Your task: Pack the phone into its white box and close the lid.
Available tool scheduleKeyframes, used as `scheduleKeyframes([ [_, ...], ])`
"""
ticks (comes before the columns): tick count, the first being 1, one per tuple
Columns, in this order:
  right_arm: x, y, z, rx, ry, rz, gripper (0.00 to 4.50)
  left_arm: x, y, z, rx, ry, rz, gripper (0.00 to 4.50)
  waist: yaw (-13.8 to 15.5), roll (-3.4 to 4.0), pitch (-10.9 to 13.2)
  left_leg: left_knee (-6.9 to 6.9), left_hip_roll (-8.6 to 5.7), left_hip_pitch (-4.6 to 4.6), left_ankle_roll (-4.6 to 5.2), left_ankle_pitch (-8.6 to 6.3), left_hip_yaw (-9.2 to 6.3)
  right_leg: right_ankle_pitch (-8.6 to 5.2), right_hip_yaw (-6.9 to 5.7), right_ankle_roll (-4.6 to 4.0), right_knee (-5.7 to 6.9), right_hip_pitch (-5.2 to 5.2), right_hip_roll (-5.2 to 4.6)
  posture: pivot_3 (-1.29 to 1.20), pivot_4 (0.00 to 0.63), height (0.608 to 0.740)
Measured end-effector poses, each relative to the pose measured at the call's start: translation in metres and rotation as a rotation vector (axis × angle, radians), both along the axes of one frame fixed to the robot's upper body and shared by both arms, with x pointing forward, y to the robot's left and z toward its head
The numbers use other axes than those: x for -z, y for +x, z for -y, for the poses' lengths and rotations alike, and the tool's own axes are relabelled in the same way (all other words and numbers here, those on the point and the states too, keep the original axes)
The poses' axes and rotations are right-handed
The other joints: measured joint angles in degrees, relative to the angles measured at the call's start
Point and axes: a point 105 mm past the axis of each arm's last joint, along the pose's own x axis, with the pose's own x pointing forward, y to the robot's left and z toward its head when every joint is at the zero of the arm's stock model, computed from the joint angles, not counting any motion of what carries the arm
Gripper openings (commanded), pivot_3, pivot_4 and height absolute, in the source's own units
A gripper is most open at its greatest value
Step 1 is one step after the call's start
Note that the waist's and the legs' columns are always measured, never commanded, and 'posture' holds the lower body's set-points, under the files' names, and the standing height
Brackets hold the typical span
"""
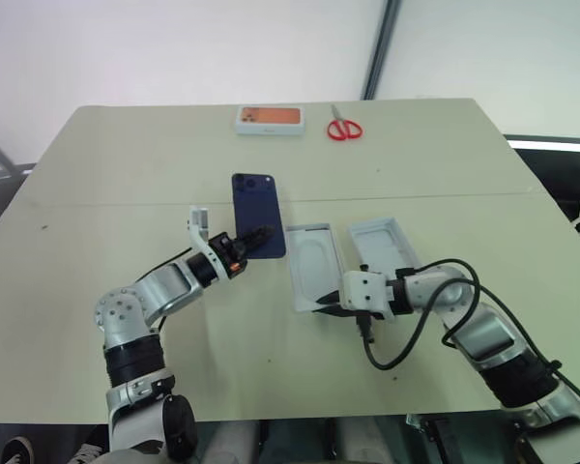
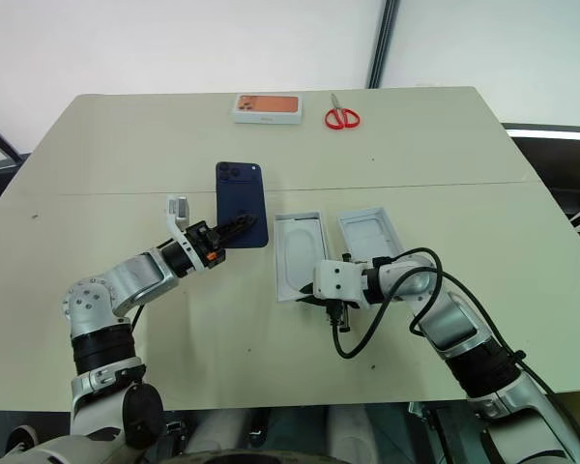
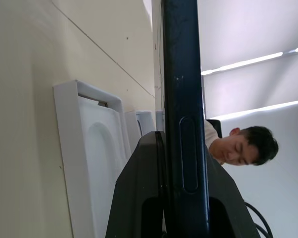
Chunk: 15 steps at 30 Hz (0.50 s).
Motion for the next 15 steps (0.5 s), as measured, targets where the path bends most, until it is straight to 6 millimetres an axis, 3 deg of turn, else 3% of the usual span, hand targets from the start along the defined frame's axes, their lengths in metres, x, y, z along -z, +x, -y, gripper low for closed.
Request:
scheduleKeyframes([
  [8,-0.001,0.012,-0.043,0.060,0.056,-0.004,0.39,-0.002,0.001,-0.002,-0.003,0.003,0.007,0.03,0.07,-0.01,-0.02,-0.05,0.00,0.00,-0.20,0.12,0.01,0.00,0.05,-0.01,0.04,-0.07,0.02,0.00,0.150,0.740],
  [11,-0.001,0.012,-0.045,0.076,0.047,-0.020,0.39,-0.002,0.003,-0.006,-0.018,0.005,0.004,0.03,0.28,-0.01,-0.02,-0.02,-0.03,0.00,-0.17,0.10,0.01,0.00,0.04,-0.01,0.02,-0.03,-0.01,0.00,0.150,0.740],
  [15,-0.002,0.014,-0.043,0.110,0.048,-0.059,1.91,0.000,0.002,-0.004,-0.010,0.013,0.000,0.03,0.37,-0.01,-0.02,-0.02,-0.05,0.00,-0.03,0.02,-0.02,0.00,0.03,-0.01,0.02,-0.01,-0.02,0.00,0.150,0.740],
])
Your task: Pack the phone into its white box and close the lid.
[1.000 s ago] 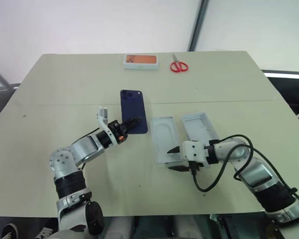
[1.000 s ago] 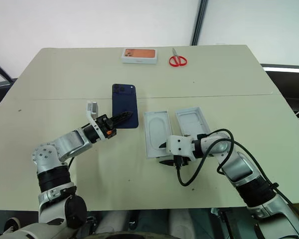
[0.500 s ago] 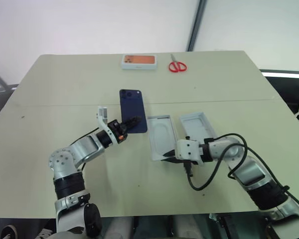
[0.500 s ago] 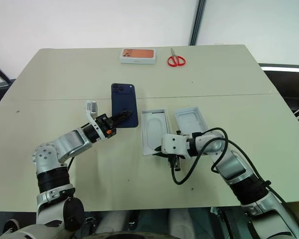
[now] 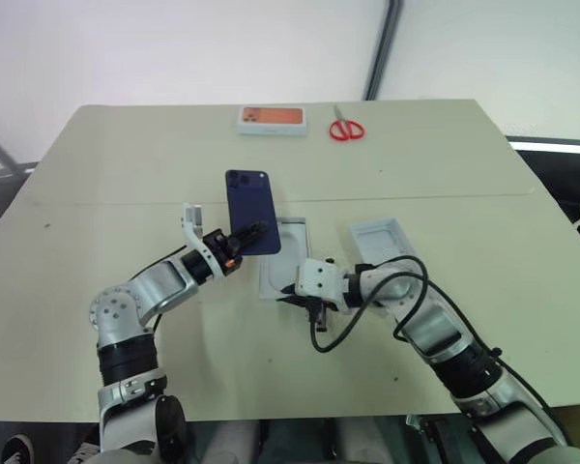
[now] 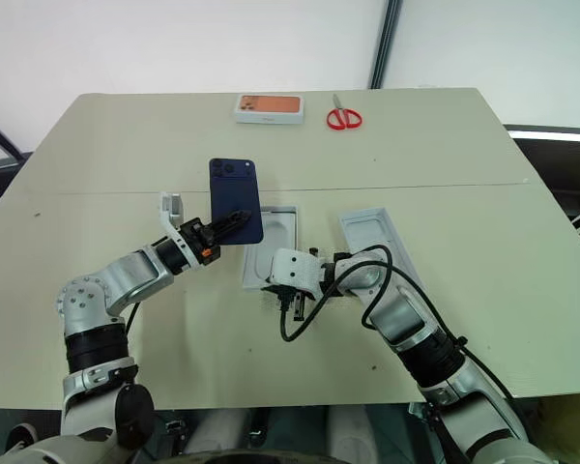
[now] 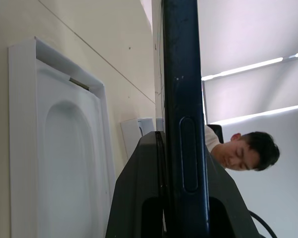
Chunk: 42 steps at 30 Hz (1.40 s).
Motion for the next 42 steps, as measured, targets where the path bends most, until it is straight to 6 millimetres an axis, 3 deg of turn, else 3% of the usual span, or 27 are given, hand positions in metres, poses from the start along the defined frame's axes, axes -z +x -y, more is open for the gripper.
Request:
scheduleKeyframes([
  [1,0.001,-0.001,0.001,0.007,0.003,-0.022,2.41,0.001,-0.001,0.001,0.004,0.002,-0.003,0.03,0.02,0.00,0.00,0.00,-0.01,-0.01,0.00,0.00,-0.01,0.00,0.00,0.00,0.00,-0.01,-0.01,0.00,0.150,0.740],
  [12,-0.005,-0.009,0.000,0.005,0.068,-0.142,2.41,0.005,0.002,-0.003,-0.017,0.009,-0.016,0.03,-0.04,-0.01,0.01,-0.02,-0.01,-0.04,0.01,0.00,0.00,0.00,0.00,0.00,0.00,-0.06,-0.01,0.00,0.150,0.740],
  [18,-0.031,-0.004,0.004,0.006,0.163,-0.106,2.41,0.007,-0.005,0.000,0.031,0.004,-0.027,0.03,0.00,-0.01,0.01,-0.02,-0.02,-0.05,0.03,-0.02,0.00,0.00,0.00,0.00,-0.01,-0.05,-0.04,0.00,0.150,0.740],
  [22,-0.042,0.000,0.028,0.036,0.174,-0.071,2.41,0.019,-0.015,0.007,0.078,0.010,-0.067,0.03,0.19,-0.01,0.01,-0.01,-0.03,-0.05,0.03,-0.02,0.00,0.00,-0.01,0.00,-0.03,-0.04,-0.06,0.00,0.150,0.740],
  [28,-0.028,0.006,0.084,0.185,0.095,-0.068,2.41,0.032,-0.027,0.020,0.132,0.033,-0.103,0.03,0.15,-0.02,0.02,-0.02,-0.03,-0.05,0.04,-0.02,0.04,-0.01,-0.01,0.00,-0.04,-0.04,-0.11,0.00,0.150,0.740],
  [33,-0.028,0.009,0.090,0.224,0.101,-0.043,2.41,0.043,-0.033,0.028,0.176,0.067,-0.138,0.03,-0.12,-0.01,0.02,-0.07,0.02,-0.05,0.04,-0.02,0.08,-0.01,0.02,-0.01,-0.03,-0.09,-0.07,0.00,0.150,0.740],
  [34,-0.028,0.010,0.089,0.229,0.108,-0.040,2.47,0.045,-0.032,0.029,0.181,0.069,-0.146,1.07,-0.03,-0.01,0.02,-0.05,0.00,-0.05,0.04,-0.02,0.08,-0.01,0.01,-0.01,-0.04,-0.08,-0.08,0.00,0.150,0.740],
  [35,-0.029,0.010,0.087,0.230,0.119,-0.037,2.47,0.045,-0.031,0.029,0.185,0.077,-0.150,1.33,0.02,-0.01,0.02,-0.04,-0.01,-0.06,0.04,-0.02,0.08,-0.01,0.01,-0.01,-0.04,-0.07,-0.10,0.00,0.150,0.740],
  [40,-0.032,0.013,0.082,0.229,0.135,-0.022,2.47,0.032,-0.027,0.032,0.212,0.072,-0.101,3.86,0.19,-0.01,0.02,-0.01,-0.05,-0.05,0.05,-0.02,0.06,-0.01,-0.01,-0.01,-0.04,-0.03,-0.15,0.00,0.150,0.740],
  [41,-0.032,0.013,0.082,0.230,0.136,-0.020,2.47,0.030,-0.027,0.032,0.216,0.072,-0.091,4.22,0.16,-0.01,0.02,-0.01,-0.04,-0.05,0.05,-0.02,0.06,-0.01,-0.01,-0.01,-0.04,-0.03,-0.15,0.00,0.150,0.740],
  [42,-0.033,0.014,0.082,0.232,0.137,-0.017,2.47,0.027,-0.026,0.032,0.220,0.076,-0.076,4.22,0.10,0.00,0.02,-0.02,-0.04,-0.04,0.05,-0.02,0.06,-0.01,-0.01,-0.01,-0.04,-0.03,-0.14,0.00,0.150,0.740],
])
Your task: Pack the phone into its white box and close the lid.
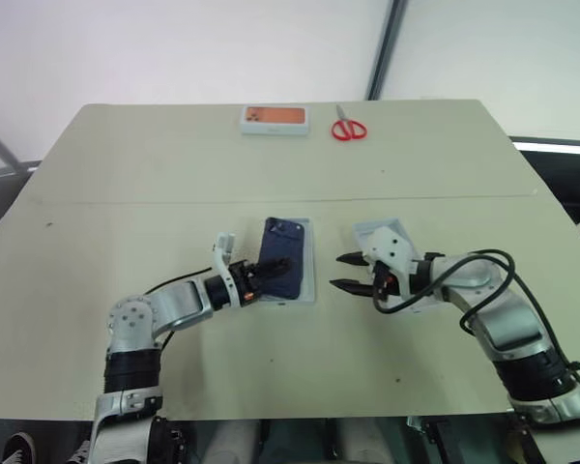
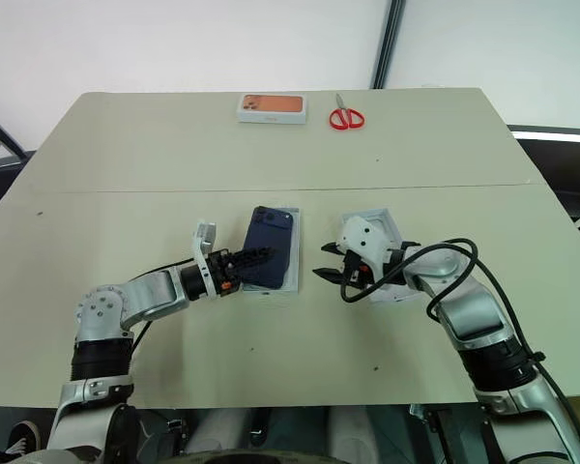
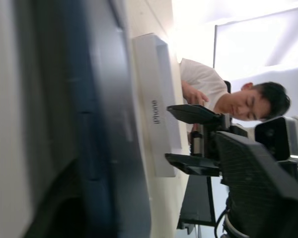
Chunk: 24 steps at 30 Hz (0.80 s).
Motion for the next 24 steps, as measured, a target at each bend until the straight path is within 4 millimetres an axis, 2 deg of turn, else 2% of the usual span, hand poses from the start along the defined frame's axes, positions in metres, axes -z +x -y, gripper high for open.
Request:
scheduleKeyframes([
  [17,-0.002,0.006,-0.013,-0.017,0.022,0.027,2.47,-0.005,-0.007,-0.008,0.042,0.159,0.072,4.22,-0.10,0.01,0.00,-0.03,0.00,-0.01,0.00,0.00,0.00,0.00,0.01,0.00,-0.01,-0.03,0.00,0.00,0.150,0.740],
  [24,0.001,0.008,-0.017,-0.028,0.019,0.029,2.47,-0.004,-0.007,-0.003,0.066,0.205,0.097,4.22,-0.12,0.01,0.00,-0.04,0.00,-0.01,0.00,0.00,0.00,0.00,0.01,0.00,-0.01,-0.03,0.00,0.00,0.150,0.740],
])
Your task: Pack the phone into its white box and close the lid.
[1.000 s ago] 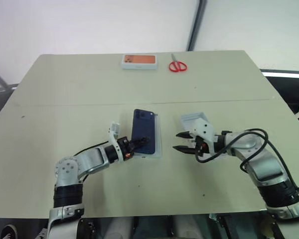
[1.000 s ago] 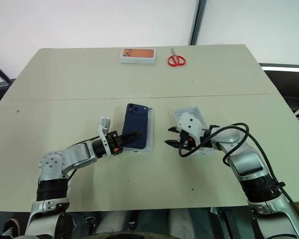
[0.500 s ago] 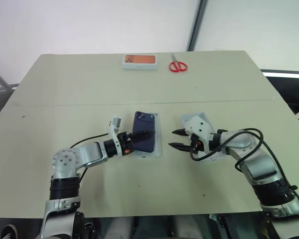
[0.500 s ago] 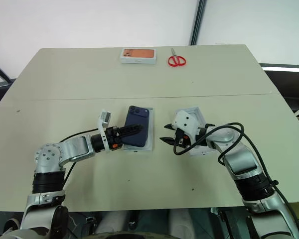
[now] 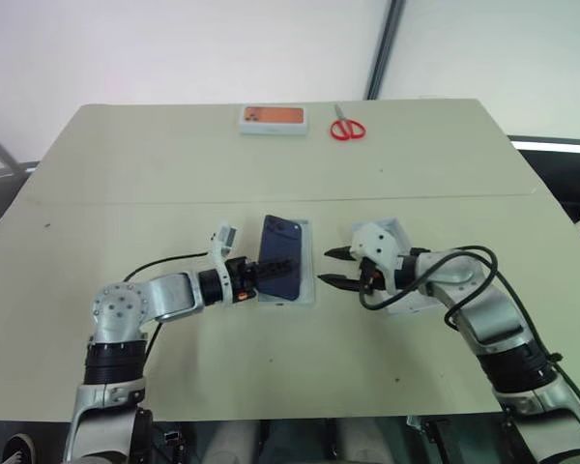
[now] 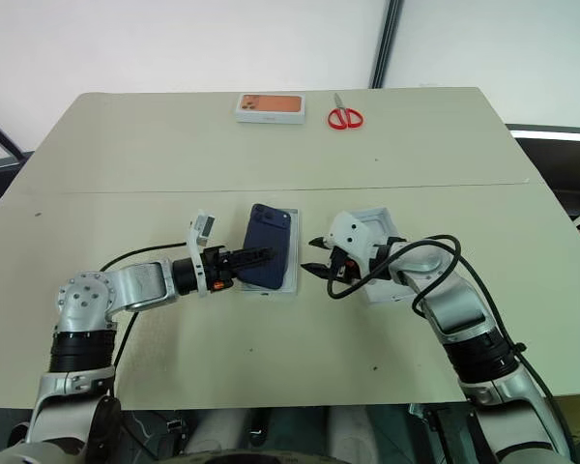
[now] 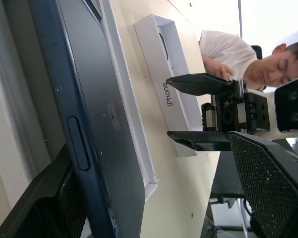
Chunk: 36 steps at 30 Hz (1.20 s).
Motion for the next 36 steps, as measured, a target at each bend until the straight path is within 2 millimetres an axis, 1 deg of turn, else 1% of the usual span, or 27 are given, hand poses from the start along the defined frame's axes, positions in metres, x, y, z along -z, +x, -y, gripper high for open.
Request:
scheduleKeyframes([
  [5,0.000,0.001,0.000,0.001,0.000,0.003,2.47,-0.001,-0.001,0.002,0.009,0.005,0.009,4.22,0.00,0.00,0.00,0.00,0.00,0.00,0.00,0.00,0.00,0.00,0.00,0.00,0.00,-0.01,0.00,0.00,0.150,0.740],
  [7,-0.001,0.001,0.000,0.000,0.001,0.006,2.47,0.000,-0.001,-0.005,0.009,0.043,0.024,4.22,-0.07,0.00,0.00,-0.02,0.01,0.00,0.00,0.00,0.00,0.00,0.01,0.00,0.00,-0.03,0.01,0.00,0.150,0.740],
  [12,-0.001,0.001,-0.001,0.000,0.008,0.012,2.47,-0.002,0.000,-0.013,0.003,0.064,0.036,4.22,-0.04,0.01,0.00,-0.02,0.01,0.00,0.00,0.00,0.00,0.00,0.00,0.00,0.00,-0.02,0.01,0.00,0.150,0.740],
  [16,0.000,0.003,-0.001,0.006,0.008,0.007,2.47,-0.003,0.000,-0.016,0.002,0.077,0.046,4.22,-0.03,0.01,0.00,-0.01,0.01,0.00,0.00,0.00,0.00,0.00,0.01,0.00,0.00,-0.01,0.01,0.00,0.150,0.740],
  [23,-0.003,0.005,-0.004,-0.002,0.017,0.017,2.47,-0.013,0.005,-0.018,-0.013,0.097,0.085,4.22,-0.03,0.01,0.00,-0.02,0.01,0.00,0.00,0.00,-0.01,0.00,0.00,0.00,0.00,-0.03,0.00,0.00,0.150,0.740],
  [26,-0.001,0.004,-0.007,-0.008,0.018,0.012,2.47,-0.017,0.004,-0.018,-0.002,0.106,0.104,4.22,-0.03,0.02,0.01,-0.01,0.01,0.00,0.00,0.00,-0.01,0.00,0.00,0.00,0.00,-0.02,0.00,0.00,0.150,0.740],
  [36,0.000,0.006,-0.005,-0.004,0.012,0.015,2.47,-0.022,-0.004,-0.031,0.025,0.167,0.131,4.22,-0.05,0.02,0.01,-0.02,0.01,0.00,0.00,0.00,-0.01,0.00,0.01,0.00,0.00,-0.02,0.00,0.00,0.150,0.740],
])
